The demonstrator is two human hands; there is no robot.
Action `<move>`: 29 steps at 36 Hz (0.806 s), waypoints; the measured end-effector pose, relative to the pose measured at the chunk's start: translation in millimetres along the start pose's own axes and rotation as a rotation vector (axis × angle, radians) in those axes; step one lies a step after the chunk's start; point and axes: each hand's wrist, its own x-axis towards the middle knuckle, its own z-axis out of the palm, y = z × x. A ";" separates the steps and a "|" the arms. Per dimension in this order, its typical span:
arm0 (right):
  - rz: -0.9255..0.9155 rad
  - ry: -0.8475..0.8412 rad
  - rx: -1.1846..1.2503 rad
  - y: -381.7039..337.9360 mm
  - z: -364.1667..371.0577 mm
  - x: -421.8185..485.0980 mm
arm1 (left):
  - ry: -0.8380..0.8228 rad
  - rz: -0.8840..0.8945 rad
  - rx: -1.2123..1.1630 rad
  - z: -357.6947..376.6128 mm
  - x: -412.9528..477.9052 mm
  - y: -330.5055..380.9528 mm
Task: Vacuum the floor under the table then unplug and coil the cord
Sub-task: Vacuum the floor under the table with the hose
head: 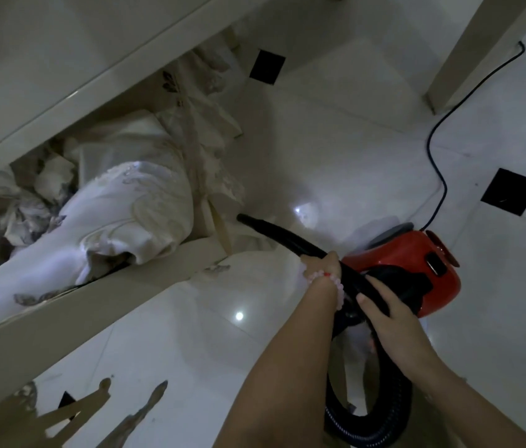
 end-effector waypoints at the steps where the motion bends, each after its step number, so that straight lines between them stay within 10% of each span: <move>1: -0.007 0.006 0.004 -2.0 -1.9 -1.4 | 0.001 0.034 -0.041 1.4 1.5 3.1; 29: 0.012 -0.100 -0.086 -16.3 19.0 38.0 | 0.068 0.085 -0.299 -29.1 60.9 9.5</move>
